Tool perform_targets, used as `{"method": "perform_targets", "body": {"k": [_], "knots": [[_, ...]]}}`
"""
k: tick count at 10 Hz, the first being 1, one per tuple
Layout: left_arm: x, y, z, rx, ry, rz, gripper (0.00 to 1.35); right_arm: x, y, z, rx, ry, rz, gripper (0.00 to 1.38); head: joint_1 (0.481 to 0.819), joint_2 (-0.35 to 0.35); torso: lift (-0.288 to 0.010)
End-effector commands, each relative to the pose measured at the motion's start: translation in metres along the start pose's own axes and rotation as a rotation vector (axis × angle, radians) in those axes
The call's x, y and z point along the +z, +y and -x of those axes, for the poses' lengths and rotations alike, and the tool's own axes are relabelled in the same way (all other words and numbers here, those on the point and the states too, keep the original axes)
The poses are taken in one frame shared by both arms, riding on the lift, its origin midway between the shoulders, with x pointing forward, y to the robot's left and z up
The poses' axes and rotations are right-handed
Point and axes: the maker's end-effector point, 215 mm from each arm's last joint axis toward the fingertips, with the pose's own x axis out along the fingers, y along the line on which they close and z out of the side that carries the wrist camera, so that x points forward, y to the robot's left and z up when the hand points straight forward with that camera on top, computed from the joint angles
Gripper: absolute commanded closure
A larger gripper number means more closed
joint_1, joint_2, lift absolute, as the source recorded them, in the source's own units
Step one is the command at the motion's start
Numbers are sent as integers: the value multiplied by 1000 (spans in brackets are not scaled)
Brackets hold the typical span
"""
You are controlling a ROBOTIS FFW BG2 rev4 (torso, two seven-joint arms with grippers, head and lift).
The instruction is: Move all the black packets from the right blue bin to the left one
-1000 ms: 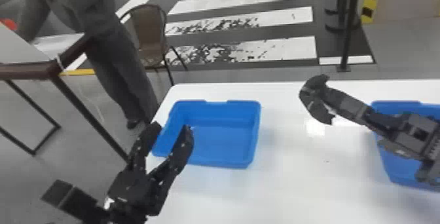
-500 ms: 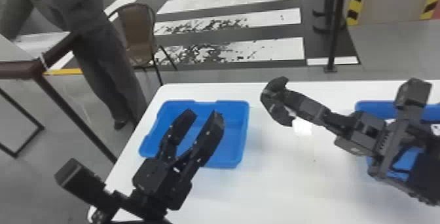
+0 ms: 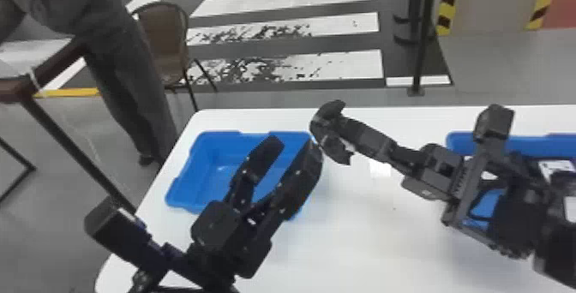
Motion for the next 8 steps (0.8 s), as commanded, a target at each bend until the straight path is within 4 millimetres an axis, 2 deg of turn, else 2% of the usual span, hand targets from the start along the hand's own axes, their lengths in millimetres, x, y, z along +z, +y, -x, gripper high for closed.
{"method": "perform_targets", "body": {"k": [1, 2, 4, 8], "knots": [[-1, -8, -6, -18, 1, -22, 444, -4, -6, -2, -7, 3, -10, 1111, 695, 239, -140], [-1, -8, -9, -10, 3, -54, 446, -10, -5, -7, 3, 10, -21, 1111, 695, 232, -140], [-2, 5, -6, 44, 12, -108, 446, -23, 0, -16, 22, 30, -38, 1111, 695, 244, -140], [-8, 5, -8, 43, 34, -131, 446, -22, 5, -20, 34, 21, -40, 1111, 695, 269, -140]]}}
